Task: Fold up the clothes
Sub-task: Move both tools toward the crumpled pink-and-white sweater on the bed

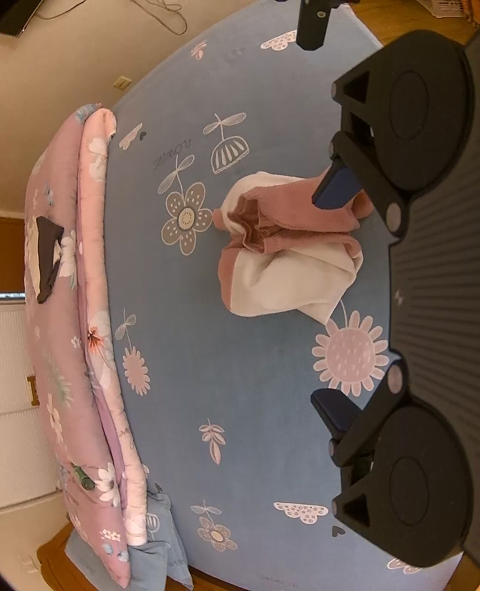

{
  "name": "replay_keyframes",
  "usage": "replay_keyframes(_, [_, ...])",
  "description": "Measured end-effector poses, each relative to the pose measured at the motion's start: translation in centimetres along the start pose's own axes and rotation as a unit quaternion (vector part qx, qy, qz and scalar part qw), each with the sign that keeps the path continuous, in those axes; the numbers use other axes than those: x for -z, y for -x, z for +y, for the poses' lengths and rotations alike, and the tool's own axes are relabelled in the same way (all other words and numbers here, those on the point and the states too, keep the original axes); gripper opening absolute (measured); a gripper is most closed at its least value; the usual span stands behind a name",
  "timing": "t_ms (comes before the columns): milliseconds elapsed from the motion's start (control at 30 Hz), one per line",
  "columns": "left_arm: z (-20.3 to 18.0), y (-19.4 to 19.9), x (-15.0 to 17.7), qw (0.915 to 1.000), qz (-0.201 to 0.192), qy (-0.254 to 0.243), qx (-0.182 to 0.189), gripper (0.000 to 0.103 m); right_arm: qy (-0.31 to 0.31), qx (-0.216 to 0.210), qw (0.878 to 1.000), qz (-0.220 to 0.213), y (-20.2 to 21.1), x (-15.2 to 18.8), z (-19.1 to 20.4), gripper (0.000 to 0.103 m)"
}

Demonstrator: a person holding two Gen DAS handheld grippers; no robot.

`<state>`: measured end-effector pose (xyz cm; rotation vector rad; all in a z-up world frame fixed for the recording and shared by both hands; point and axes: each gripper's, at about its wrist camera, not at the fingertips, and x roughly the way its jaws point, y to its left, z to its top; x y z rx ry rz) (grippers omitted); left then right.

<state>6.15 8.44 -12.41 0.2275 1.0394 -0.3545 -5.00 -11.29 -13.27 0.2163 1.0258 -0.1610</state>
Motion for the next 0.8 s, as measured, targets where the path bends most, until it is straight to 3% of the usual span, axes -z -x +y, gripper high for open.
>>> replay_keyframes(233, [0.2,0.1,-1.2,0.9977,0.002,0.067,-0.012,0.102,0.036,-0.024,0.999,0.001,-2.8,-1.5,-0.9,0.103])
replay_keyframes(400, [-0.2,1.3,-3.4,0.9952,-0.037,0.079,-0.043,0.102,0.044,-0.081,0.993,-0.076,-2.9,-3.0,-3.3,0.103])
replay_keyframes(500, [-0.4,1.5,-3.9,0.9932,-0.063,0.094,-0.026,0.102,0.061,-0.11,0.987,-0.1,-3.8,-4.0,-4.7,0.103])
replay_keyframes(733, [-1.0,0.0,-3.5,0.9871,-0.053,0.146,-0.036,0.102,0.03,-0.14,0.989,-0.032,-8.2,-6.9,-5.9,0.103])
replay_keyframes(800, [-0.5,-0.5,-3.1,0.9818,-0.056,0.177,-0.038,0.102,0.039,-0.137,0.989,-0.029,-8.9,-7.1,-5.2,0.103])
